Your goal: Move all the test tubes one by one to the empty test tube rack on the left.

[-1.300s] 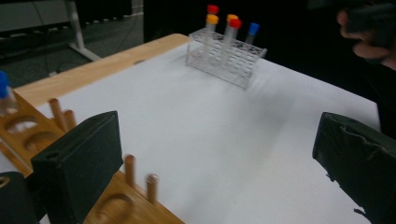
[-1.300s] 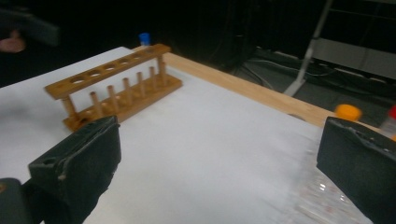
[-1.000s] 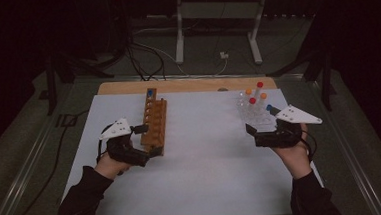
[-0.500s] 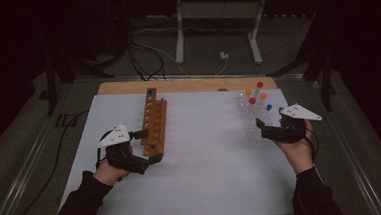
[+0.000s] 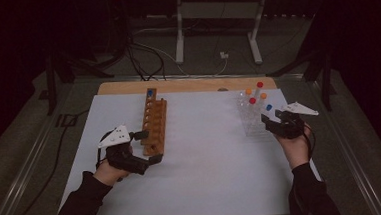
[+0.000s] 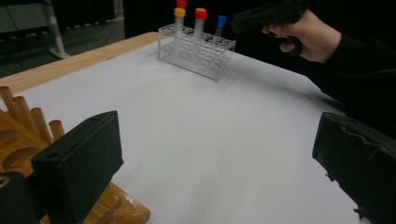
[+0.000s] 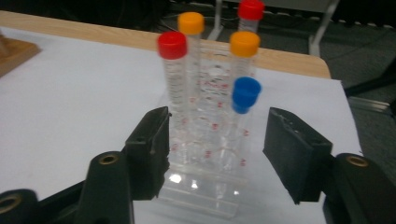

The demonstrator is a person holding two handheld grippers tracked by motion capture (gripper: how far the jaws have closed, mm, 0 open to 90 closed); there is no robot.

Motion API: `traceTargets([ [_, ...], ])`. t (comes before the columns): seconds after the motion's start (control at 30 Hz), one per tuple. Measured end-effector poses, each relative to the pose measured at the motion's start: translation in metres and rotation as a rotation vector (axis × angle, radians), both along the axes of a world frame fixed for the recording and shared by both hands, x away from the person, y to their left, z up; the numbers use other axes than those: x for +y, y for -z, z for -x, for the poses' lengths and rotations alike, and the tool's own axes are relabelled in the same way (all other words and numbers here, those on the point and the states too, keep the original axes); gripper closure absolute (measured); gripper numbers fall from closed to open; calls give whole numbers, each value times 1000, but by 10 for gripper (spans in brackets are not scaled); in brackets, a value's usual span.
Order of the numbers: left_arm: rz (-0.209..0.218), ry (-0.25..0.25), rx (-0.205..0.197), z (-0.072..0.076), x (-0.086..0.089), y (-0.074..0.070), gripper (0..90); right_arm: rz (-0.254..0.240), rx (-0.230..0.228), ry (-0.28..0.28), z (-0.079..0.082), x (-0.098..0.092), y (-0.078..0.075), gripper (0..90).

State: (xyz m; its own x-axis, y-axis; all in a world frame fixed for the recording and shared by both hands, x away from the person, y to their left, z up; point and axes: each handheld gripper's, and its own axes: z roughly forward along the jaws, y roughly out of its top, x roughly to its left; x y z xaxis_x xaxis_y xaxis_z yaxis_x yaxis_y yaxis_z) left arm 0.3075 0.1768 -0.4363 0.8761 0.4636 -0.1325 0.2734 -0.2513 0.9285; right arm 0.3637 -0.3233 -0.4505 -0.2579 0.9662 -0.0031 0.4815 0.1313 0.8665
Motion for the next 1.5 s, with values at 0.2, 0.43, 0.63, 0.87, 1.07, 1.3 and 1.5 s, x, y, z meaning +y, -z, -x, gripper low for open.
traceTargets([
  [0.2,-2,-2,-3,0,0,0,24,24,42,35,-12,-2,7,524],
  [0.43,0,-7,-6,0,1,0,24,-24,65,61,-26,-8,13,607],
  [0.63,-3,0,-4,1,0,0,24,-46,77,51,-31,-10,16,662],
  [0.87,-7,-1,-4,0,1,0,24,-41,86,32,-35,-7,19,765],
  [1.07,-5,-1,-1,0,2,0,24,-25,64,31,-35,-5,15,774],
  [1.3,-7,1,0,-1,1,1,24,-8,18,28,-29,-3,2,775],
  [1.5,-2,-1,1,-1,2,1,24,22,-18,28,-23,-2,-10,776],
])
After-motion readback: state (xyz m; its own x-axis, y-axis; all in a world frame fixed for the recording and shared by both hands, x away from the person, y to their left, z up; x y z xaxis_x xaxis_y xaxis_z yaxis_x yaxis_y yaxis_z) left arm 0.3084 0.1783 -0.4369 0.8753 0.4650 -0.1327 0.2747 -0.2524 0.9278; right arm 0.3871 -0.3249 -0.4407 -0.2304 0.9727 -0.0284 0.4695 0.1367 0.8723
